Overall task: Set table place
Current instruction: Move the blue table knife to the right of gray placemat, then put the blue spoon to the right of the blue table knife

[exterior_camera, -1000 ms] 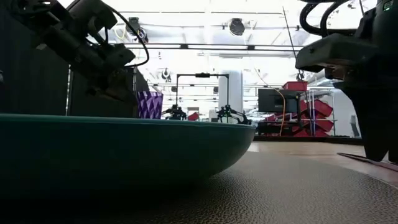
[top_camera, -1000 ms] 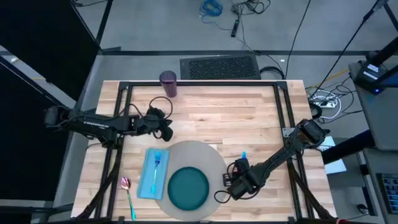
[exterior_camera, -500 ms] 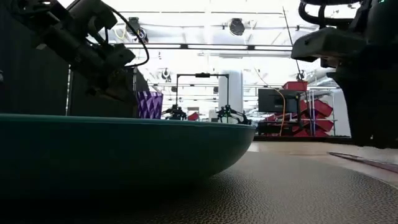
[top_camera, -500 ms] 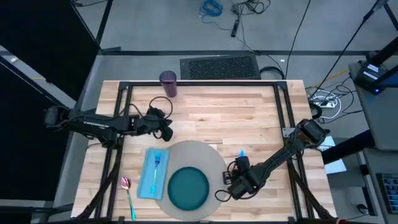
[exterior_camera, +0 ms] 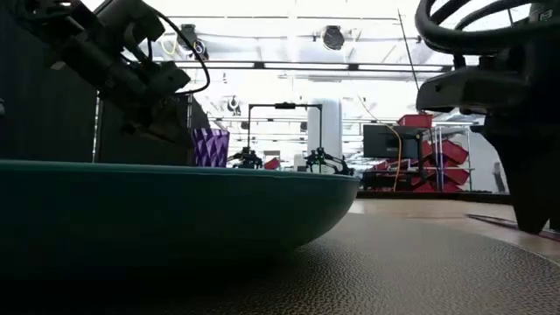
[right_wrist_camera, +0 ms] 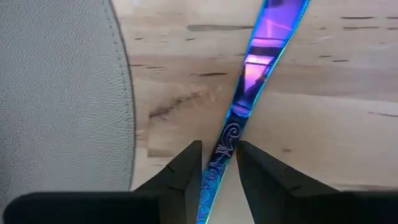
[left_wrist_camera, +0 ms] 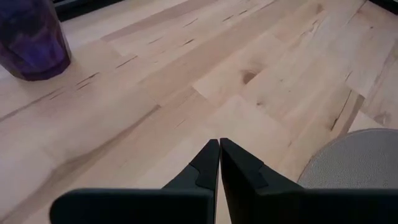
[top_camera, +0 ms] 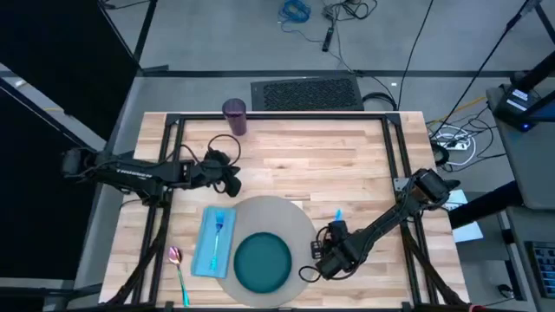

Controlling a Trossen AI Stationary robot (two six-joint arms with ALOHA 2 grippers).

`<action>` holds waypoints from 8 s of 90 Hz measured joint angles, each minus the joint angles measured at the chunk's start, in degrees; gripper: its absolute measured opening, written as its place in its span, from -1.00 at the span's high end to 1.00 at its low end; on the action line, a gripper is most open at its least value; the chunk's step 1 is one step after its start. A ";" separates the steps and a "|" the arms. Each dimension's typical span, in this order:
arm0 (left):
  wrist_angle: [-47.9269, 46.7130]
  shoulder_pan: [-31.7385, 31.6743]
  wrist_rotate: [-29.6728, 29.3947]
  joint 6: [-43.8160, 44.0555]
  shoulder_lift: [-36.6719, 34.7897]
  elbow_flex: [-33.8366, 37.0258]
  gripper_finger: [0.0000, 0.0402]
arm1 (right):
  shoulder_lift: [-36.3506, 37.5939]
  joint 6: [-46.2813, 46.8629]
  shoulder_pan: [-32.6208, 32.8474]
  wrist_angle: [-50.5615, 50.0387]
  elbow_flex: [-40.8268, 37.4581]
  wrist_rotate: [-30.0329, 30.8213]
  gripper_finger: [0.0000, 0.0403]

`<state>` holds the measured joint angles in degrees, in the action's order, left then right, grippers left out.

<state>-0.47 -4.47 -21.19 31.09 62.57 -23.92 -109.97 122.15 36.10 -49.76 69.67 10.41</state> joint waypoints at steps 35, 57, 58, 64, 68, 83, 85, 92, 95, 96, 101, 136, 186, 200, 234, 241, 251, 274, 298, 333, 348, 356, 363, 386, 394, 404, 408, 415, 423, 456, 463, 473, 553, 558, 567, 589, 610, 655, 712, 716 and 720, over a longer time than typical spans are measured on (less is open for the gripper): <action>0.00 0.00 0.02 0.02 0.00 0.00 1.00 | 0.02 -0.28 0.15 1.90 0.07 0.29 0.93; 0.00 0.00 0.04 0.02 0.00 0.00 1.00 | -0.40 0.19 0.33 3.83 0.16 0.57 0.99; 0.01 0.00 0.04 0.01 0.00 0.00 1.00 | -0.46 0.22 0.33 4.06 0.17 0.61 0.99; 0.00 0.00 0.04 0.02 0.00 0.00 1.00 | -1.36 0.37 0.35 5.65 0.24 0.83 0.99; 0.03 0.02 0.04 0.02 0.00 0.00 1.00 | -1.91 0.39 0.39 6.71 0.25 0.93 0.99; 0.02 0.00 0.27 0.02 0.00 0.00 1.00 | -2.75 0.44 0.39 8.24 0.28 0.89 0.99; 0.02 0.00 0.47 0.02 0.00 0.00 1.00 | -2.76 0.44 0.39 8.24 0.28 0.83 0.99; 0.02 0.00 1.45 0.02 0.00 0.00 1.00 | -2.76 0.44 0.39 8.24 0.26 0.67 0.99; 0.02 0.02 1.49 0.02 0.00 0.00 1.00 | -2.76 0.42 0.39 8.24 0.26 0.61 0.99; 0.02 0.02 1.50 0.02 0.00 0.00 1.00 | -2.76 0.42 0.39 8.24 0.24 0.59 0.99; 0.02 0.02 1.51 0.02 0.00 0.00 1.00 | -2.76 0.44 0.41 8.23 0.22 0.50 0.99; 0.00 0.02 1.51 0.02 0.00 0.00 1.00 | -2.80 2.96 1.84 8.05 0.15 0.41 0.99; 0.02 0.02 1.51 0.09 0.00 0.00 1.00 | -2.78 1.07 1.90 8.29 0.00 0.37 0.86; 0.00 0.02 1.51 0.09 0.00 0.00 1.00 | -2.31 0.79 1.90 8.07 -0.11 0.27 0.77; 0.00 0.02 1.51 0.09 0.00 0.00 1.00 | -0.53 -1.65 1.95 7.94 -0.22 3.60 0.74; 0.02 0.02 1.51 0.09 0.00 0.00 1.00 | -0.53 -1.74 1.95 8.04 -0.22 3.86 0.75; 0.02 0.02 1.51 0.09 0.00 0.00 1.00 | -0.49 -2.50 1.95 8.55 -0.22 3.95 0.75; 0.02 0.02 1.51 0.09 0.00 0.00 1.00 | -0.46 -4.29 1.90 3.38 3.77 3.98 0.75; 0.02 0.02 1.54 0.09 0.00 0.00 1.00 | -0.33 -7.90 1.90 -12.16 14.25 4.48 0.75; 0.04 0.02 1.90 0.09 0.00 0.00 1.00 | -0.20 -39.57 -0.20 -12.67 27.23 4.65 0.75; 0.12 0.01 1.92 0.11 0.00 0.00 1.00 | -0.76 -49.64 -1.33 -8.66 27.26 4.76 0.76; 0.24 0.00 1.92 0.17 0.00 0.00 1.00 | -1.99 -57.39 -2.51 -10.87 27.30 6.50 0.77; 0.69 0.00 1.92 0.25 0.00 0.00 1.00 | -2.91 -60.89 -4.24 -15.90 27.30 7.58 0.82; 2.12 0.00 2.19 0.26 0.00 0.00 1.00 | -3.32 -71.02 -12.23 -12.15 20.69 5.86 1.00; 1.82 0.00 2.80 0.26 -0.01 0.00 1.00 | -3.29 -73.11 -14.90 -6.97 15.73 4.10 1.00; 0.97 0.28 3.15 0.22 0.00 0.00 1.00 | -3.32 -71.76 -17.36 -6.77 12.65 5.51 1.00; 0.72 0.69 3.13 0.22 0.00 0.00 1.00 | -3.28 -70.86 -18.06 -6.52 11.88 5.31 1.00; 0.81 1.43 3.16 0.09 0.00 0.00 1.00 | -3.28 -70.29 -19.04 -6.06 10.29 3.63 1.00; 0.79 2.16 3.17 0.04 0.00 0.00 1.00 | -3.28 -70.36 -19.67 -1.32 8.17 1.53 1.00; 0.87 3.50 3.13 0.10 0.00 0.00 1.00 | -3.28 -69.94 -19.65 1.56 6.36 1.04 1.00; 0.87 3.50 3.13 0.11 -0.02 0.00 1.00 | -3.28 -69.92 -19.63 1.52 6.36 1.09 1.00; 0.88 3.50 3.13 0.19 -0.01 0.00 1.00 | -3.28 -69.68 -19.58 0.46 6.36 1.11 1.00; 1.01 3.50 3.21 0.24 0.00 0.00 1.00 | -3.06 -67.12 -19.47 3.71 2.87 -0.10 1.00; 1.01 3.50 3.26 0.24 0.00 0.00 1.00 | -2.93 -67.25 -19.49 3.96 2.83 -0.26 1.00; 1.01 3.50 3.37 0.24 0.00 0.00 1.00 | -2.55 -67.59 -19.50 4.11 2.72 -0.09 1.00; 1.03 3.50 3.40 0.20 -0.01 0.00 1.00 | 0.35 -67.44 -19.50 4.67 2.52 2.68 1.00; 1.06 3.50 3.44 0.09 -0.01 0.00 1.00 | 3.00 -67.38 -19.50 5.09 2.60 4.67 1.00; 13.77 1.02 16.04 -10.67 -5.35 -2.16 1.00 | 16.87 -80.18 -20.81 3.53 1.27 9.24 1.00; -16.84 -0.80 31.76 3.66 -24.12 -2.98 1.00 | 27.69 -98.01 -33.18 60.22 -24.11 -5.92 1.00; -16.83 1.63 31.81 6.63 -24.11 -2.97 1.00 | 27.69 -97.91 -33.20 61.10 -24.11 -6.08 1.00; -16.83 4.09 31.90 9.68 -23.97 -2.98 1.00 | 27.69 -97.56 -32.98 61.71 -24.11 -6.33 1.00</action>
<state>-17.30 -0.38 10.71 40.77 38.59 -26.90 -82.28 24.59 3.11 11.94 45.56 4.09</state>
